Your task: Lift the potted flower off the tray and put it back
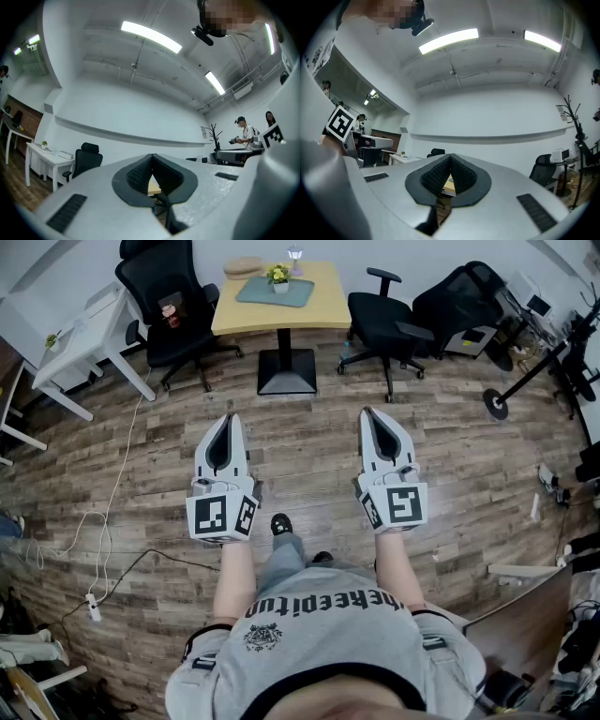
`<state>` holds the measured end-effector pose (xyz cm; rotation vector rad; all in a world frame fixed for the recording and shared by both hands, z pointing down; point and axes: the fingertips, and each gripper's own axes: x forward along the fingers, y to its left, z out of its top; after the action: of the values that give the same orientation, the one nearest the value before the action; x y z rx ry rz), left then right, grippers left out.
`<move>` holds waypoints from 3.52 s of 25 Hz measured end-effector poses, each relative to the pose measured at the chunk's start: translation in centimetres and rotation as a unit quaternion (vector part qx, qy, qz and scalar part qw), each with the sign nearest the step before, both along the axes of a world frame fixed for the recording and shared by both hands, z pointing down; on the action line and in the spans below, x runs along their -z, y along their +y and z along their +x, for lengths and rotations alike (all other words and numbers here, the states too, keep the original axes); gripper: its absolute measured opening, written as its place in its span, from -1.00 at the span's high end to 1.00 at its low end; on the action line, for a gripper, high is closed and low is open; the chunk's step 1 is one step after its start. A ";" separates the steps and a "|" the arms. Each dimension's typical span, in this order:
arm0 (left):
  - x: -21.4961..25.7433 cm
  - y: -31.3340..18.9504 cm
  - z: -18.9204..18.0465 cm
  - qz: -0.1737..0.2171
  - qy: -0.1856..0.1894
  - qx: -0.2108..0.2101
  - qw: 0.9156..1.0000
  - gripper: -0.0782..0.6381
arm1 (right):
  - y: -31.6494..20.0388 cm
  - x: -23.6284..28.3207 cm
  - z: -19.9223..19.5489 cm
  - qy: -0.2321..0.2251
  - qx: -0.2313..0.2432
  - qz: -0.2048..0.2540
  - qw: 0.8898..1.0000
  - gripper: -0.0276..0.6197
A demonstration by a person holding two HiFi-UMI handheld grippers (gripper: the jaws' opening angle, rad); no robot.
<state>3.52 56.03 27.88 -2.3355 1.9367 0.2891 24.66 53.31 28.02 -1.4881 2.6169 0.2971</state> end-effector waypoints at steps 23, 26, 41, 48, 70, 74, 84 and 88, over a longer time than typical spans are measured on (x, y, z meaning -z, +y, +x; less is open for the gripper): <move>2.1 -11.3 -5.2 0.016 -0.012 -0.034 0.999 0.77 | -10.2 1.9 -6.1 -0.025 -0.002 0.016 1.000 0.91; 2.1 -12.9 -6.1 0.019 -0.013 -0.043 0.999 0.77 | -11.6 1.8 -7.3 -0.026 -0.006 0.017 0.999 0.91; 0.7 -18.5 -11.5 0.012 -0.012 -0.068 0.998 0.77 | -16.7 0.3 -12.8 -0.027 -0.028 0.008 0.999 0.91; -0.5 -21.0 -12.6 0.002 -0.002 -0.066 0.998 0.77 | -19.2 -0.7 -13.6 -0.023 -0.029 -0.007 0.999 0.91; 1.6 -40.4 -14.4 0.016 -0.004 -0.044 0.999 0.77 | -39.8 2.0 -15.7 -0.019 0.000 0.013 1.000 0.91; 2.0 -43.6 -13.7 0.019 -0.005 -0.041 0.999 0.77 | -43.3 2.5 -15.2 -0.020 0.007 0.018 1.000 0.91; 2.0 -50.1 -10.8 0.025 -0.011 -0.035 0.999 0.77 | -50.2 2.2 -13.2 -0.025 0.025 0.023 0.999 0.91; 1.6 -51.6 -10.1 0.019 -0.012 -0.037 0.999 0.77 | -51.9 1.7 -12.8 -0.033 0.029 0.018 0.999 0.91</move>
<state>-6.61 4.44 26.30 -2.3779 1.8212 0.3002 11.87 1.36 26.35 -1.3835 2.5841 0.2834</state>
